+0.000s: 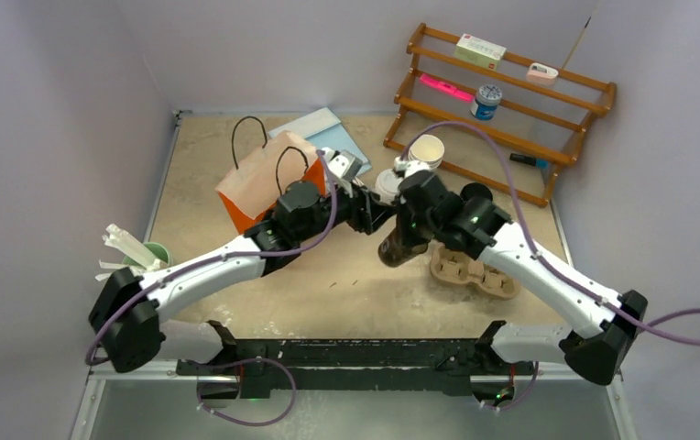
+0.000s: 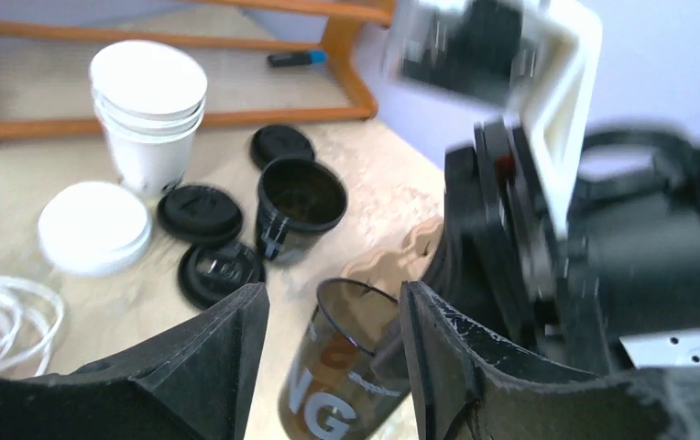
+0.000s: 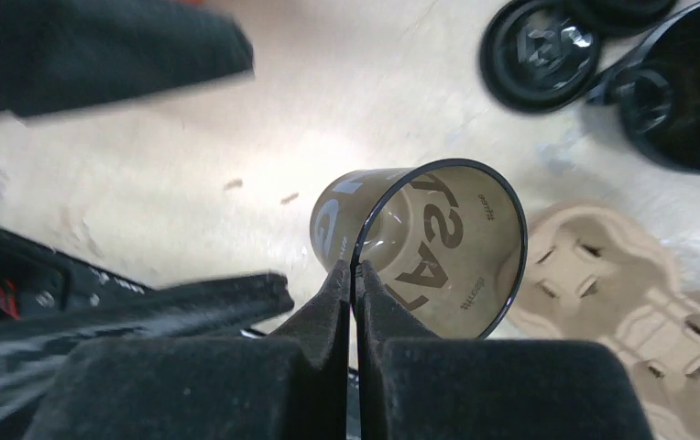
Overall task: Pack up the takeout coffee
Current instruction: Place the coffee cup at the center of the board.
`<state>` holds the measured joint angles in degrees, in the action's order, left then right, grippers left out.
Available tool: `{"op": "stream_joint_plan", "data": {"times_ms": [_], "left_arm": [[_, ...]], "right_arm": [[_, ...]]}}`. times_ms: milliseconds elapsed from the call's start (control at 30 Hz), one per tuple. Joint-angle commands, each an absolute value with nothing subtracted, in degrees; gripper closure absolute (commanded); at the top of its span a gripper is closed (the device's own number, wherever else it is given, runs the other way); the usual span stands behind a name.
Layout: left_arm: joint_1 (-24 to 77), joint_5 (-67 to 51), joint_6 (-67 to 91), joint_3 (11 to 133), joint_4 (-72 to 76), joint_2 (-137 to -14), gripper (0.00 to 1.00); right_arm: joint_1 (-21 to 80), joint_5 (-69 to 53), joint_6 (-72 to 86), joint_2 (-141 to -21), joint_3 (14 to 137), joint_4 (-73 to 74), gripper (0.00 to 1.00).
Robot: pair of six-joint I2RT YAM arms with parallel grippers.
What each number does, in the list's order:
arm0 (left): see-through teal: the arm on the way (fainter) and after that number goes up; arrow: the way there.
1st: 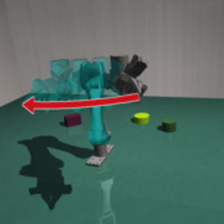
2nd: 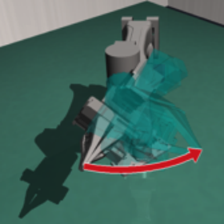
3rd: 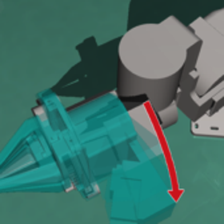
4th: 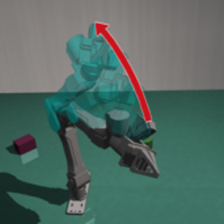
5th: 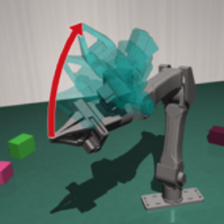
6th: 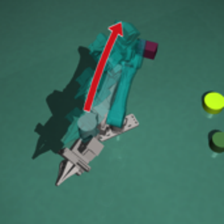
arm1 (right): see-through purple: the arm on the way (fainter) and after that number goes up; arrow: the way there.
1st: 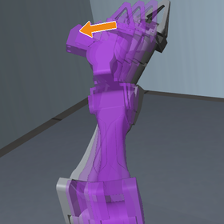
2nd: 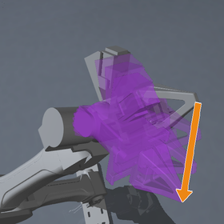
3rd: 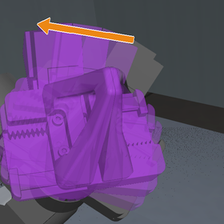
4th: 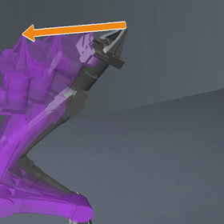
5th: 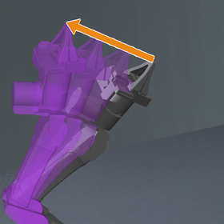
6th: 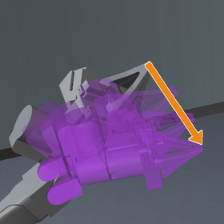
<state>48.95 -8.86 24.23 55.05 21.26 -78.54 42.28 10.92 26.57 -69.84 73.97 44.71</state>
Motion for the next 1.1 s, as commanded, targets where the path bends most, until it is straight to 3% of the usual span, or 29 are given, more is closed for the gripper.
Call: {"op": "stream_joint_plan", "data": {"times_ms": [0,400,467,667,800,900,1067], "left_arm": [[49.3,-3.4,23.9,49.2,10.7,-70.8,0.43],[49.6,6.6,24.7,44.2,-8.3,-52.2,0.39],[49.6,8.2,24.2,44.2,-10.1,-51.7,0.38],[49.6,9.2,23.7,43.3,-11.6,-50.2,0.36],[49.6,7.9,23.0,43.2,-11.6,-50.1,0.36],[49.6,6.2,22.6,43.0,-11.6,-50.6,0.36],[49.6,0.8,21.0,41.6,-8.7,-51.1,0.35]], "right_arm": [[51.6,19.0,32.9,-72.3,70.0,44.2,1.00],[64.6,32.6,36.4,-89.5,72.3,44.8,0.99],[64.9,32.3,36.5,-89.6,72.1,44.4,0.91],[65.5,32.1,36.3,-86.5,72.2,43.1,0.49],[65.4,31.9,36.9,-83.7,73.1,44.5,0.38],[64.0,34.4,35.6,-81.8,73.2,43.8,0.23],[51.7,26.2,30.4,-78.0,70.5,37.0,0.21]]}}
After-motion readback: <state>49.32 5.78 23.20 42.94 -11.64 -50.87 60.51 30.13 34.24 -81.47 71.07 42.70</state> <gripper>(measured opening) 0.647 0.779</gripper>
